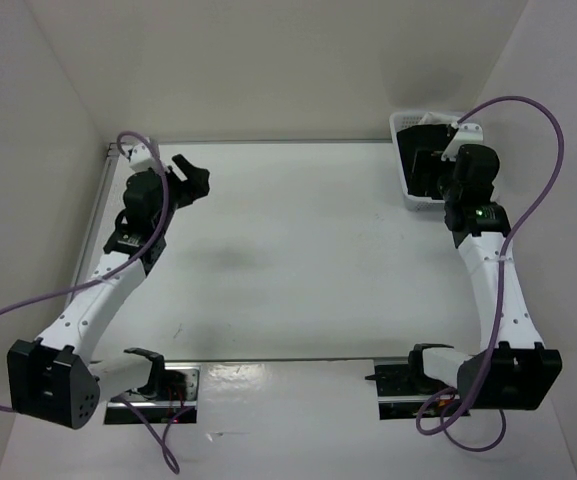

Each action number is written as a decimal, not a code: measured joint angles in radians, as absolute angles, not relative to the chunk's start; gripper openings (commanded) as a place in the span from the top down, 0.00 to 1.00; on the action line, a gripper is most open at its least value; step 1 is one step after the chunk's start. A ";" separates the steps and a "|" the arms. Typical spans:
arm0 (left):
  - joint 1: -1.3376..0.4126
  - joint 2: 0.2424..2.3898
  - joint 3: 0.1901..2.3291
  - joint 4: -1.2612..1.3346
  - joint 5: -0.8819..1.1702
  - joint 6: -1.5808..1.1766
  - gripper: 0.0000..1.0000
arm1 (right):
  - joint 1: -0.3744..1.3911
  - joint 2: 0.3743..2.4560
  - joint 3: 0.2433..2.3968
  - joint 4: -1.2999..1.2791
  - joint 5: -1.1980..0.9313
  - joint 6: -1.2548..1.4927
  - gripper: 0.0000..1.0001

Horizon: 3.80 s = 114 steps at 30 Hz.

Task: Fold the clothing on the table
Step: Grab the skirt from the pile, then move the skirt to the center of the board

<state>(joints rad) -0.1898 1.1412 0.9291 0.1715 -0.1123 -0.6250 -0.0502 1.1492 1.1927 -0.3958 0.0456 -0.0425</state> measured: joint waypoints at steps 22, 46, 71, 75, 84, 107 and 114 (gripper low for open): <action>-0.868 1.659 1.248 -0.503 -1.120 -0.835 0.00 | -0.050 1.209 1.192 -0.384 -0.002 -0.051 0.01; -0.295 1.428 1.150 -0.210 -0.364 -0.542 0.00 | -0.233 1.875 1.622 -0.416 -0.046 -0.130 0.08; -0.050 1.504 0.989 -0.042 0.015 -0.557 0.00 | -0.201 2.256 1.882 -0.429 0.016 -0.184 0.67; -0.050 1.461 0.972 -0.036 0.020 -0.557 0.00 | -0.174 2.258 1.882 -0.429 0.033 -0.191 0.86; -0.051 1.429 0.941 -0.022 0.027 -0.557 0.00 | -0.155 2.248 1.885 -0.443 0.060 -0.192 1.00; -0.053 1.368 0.901 -0.009 0.040 -0.558 0.00 | -0.141 2.096 2.410 -0.753 0.018 -0.138 1.00; -0.067 1.337 0.895 -0.007 0.043 -0.577 0.00 | 0.209 2.053 2.836 -0.947 -0.047 -0.199 1.00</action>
<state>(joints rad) -0.0669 1.3373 0.8951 -0.0067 0.0433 -0.5770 0.2089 2.0529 2.8357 -0.9474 -0.0467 -0.1993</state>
